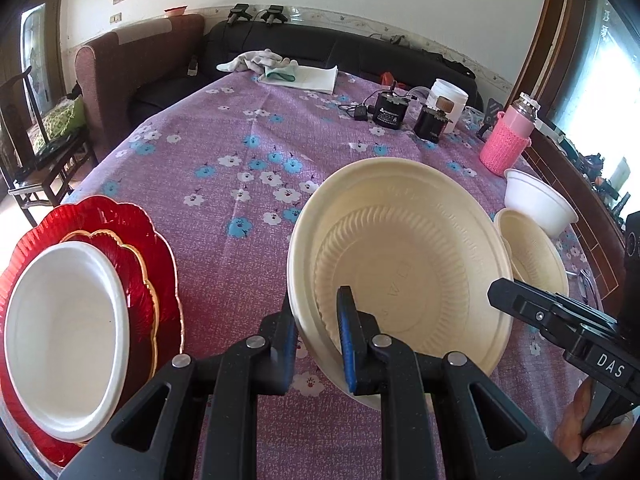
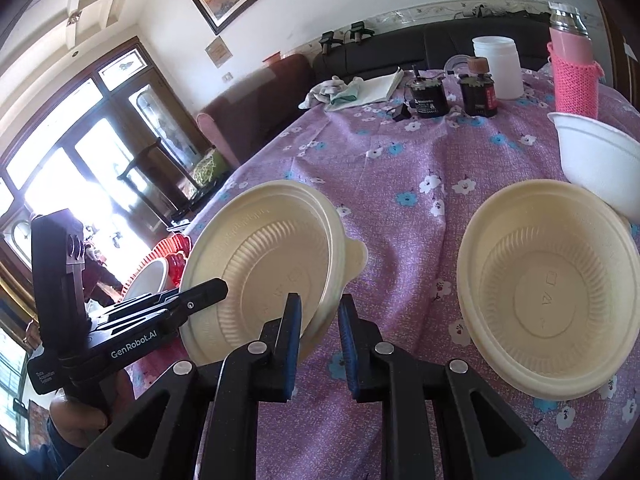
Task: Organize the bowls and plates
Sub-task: 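Lift the cream bowl with the left gripper and carry it toward the stack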
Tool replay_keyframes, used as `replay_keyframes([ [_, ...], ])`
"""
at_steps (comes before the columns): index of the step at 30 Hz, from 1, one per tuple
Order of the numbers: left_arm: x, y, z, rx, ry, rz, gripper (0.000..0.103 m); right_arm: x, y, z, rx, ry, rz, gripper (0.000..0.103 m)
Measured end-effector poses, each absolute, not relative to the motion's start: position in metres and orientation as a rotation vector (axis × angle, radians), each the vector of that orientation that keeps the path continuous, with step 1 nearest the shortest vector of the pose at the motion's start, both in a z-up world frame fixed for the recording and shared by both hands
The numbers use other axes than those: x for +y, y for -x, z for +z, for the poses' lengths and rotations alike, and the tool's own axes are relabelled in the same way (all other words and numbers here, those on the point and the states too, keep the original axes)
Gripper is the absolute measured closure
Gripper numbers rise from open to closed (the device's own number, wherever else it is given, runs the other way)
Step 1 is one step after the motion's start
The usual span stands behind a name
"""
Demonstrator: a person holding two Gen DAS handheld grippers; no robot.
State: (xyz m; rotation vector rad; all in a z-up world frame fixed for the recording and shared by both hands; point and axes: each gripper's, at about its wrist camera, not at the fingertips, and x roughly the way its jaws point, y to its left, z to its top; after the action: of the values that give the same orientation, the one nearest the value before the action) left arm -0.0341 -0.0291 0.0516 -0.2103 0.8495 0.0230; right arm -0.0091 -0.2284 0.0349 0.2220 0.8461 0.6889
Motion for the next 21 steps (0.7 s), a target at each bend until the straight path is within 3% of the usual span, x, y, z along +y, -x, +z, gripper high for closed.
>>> replay_keyframes([
  [21, -0.007, 0.068, 0.066, 0.798, 0.237, 0.042, 0.085, -0.206, 0.027, 0.048, 0.802, -0.201, 0.775, 0.082],
])
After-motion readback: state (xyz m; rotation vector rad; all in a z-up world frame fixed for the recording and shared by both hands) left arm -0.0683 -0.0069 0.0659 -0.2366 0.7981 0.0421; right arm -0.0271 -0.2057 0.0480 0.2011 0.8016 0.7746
